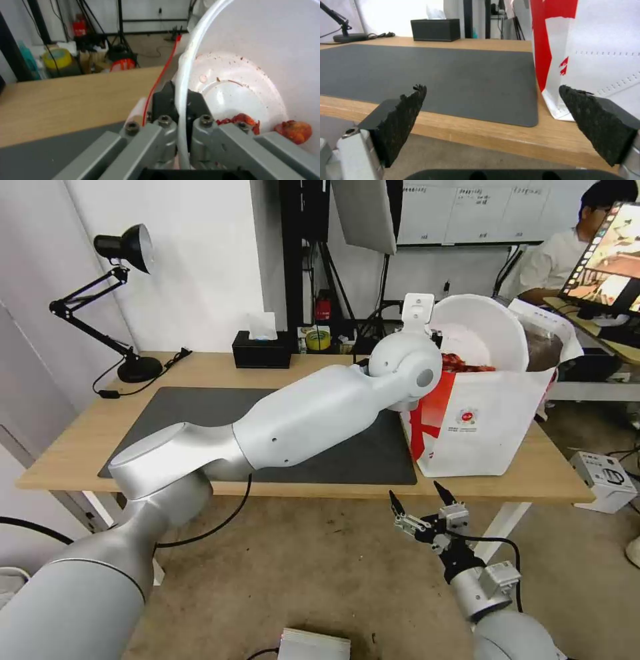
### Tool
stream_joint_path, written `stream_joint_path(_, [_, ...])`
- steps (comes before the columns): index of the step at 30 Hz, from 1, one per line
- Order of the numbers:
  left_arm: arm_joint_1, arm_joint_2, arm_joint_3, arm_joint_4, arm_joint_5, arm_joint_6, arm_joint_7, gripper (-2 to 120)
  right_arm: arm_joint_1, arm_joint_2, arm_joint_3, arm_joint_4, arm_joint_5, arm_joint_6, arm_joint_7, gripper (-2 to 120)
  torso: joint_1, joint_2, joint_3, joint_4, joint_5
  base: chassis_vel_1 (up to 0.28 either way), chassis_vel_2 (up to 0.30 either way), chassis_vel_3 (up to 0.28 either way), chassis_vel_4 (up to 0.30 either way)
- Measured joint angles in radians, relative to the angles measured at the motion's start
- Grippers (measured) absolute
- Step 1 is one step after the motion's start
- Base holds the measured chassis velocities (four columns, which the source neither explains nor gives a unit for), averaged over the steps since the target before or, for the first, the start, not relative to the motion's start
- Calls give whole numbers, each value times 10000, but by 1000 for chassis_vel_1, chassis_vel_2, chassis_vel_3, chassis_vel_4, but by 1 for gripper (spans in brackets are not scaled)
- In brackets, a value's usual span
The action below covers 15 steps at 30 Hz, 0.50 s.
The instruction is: Pick up the trash from the table and place it into the takeout bag.
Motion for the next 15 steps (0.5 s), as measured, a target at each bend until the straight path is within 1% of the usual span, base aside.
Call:
stream_joint_path(1, [0, 16, -1, -30, -71, 64, 0, 9, 0, 0, 0, 0, 0, 0, 0, 100, 0, 0, 0, 0, 0, 0, 0, 0, 0])
stream_joint_path(3, [39, 54, 24, -88, -189, 142, -2, 22, 0, 0, 0, 0, 0, 0, 0, 100, 0, 0, 0, 1, 0, 0, 0, 0, 0])
stream_joint_path(4, [39, 54, 24, -88, -189, 142, -2, 22, 0, 0, 0, 0, 0, 0, 0, 100, 0, 0, 0, 1, 0, 0, 0, 0, 0])
stream_joint_path(5, [54, 67, 48, -89, -222, 147, -3, 25, 0, 0, 0, 0, 0, 1, 0, 100, -1, 0, 0, 1, 0, 0, 0, 0, 0])
stream_joint_path(7, [112, 83, 66, -85, -250, 147, -20, 35, 0, 0, 0, 0, 0, 1, 0, 100, 0, 0, 0, 0, 0, 0, 0, 0, 0])
stream_joint_path(8, [112, 83, 66, -85, -250, 147, -20, 35, 0, 0, 0, 0, 0, 1, 0, 100, 0, 0, 0, 0, 0, 0, 0, 0, 0])
stream_joint_path(10, [168, 192, 54, -195, -251, 121, -40, 46, 0, 0, 1, 0, 0, 0, 0, 100, 0, 0, 1, -1, 0, 0, 0, 0, 0])
stream_joint_path(11, [168, 192, 54, -195, -251, 121, -40, 46, 0, 0, 1, 0, 0, 0, 0, 100, 0, 0, 1, -1, 0, 0, 0, 0, 0])
stream_joint_path(12, [190, 358, 23, -396, -251, 23, -49, 52, 0, 0, 0, 0, 0, 0, 0, 100, 0, 0, 0, -3, 0, 0, 0, 0, 0])
stream_joint_path(14, [193, 829, -14, -864, -246, -224, -45, 61, 0, 0, 0, 0, 0, 0, 0, 100, 0, 0, 0, -2, 0, 0, 0, 0, 0])
stream_joint_path(15, [193, 829, -14, -864, -246, -224, -45, 61, 0, 0, 0, 0, 0, 0, 0, 100, 0, 0, 0, -2, 0, 0, 0, 0, 0])
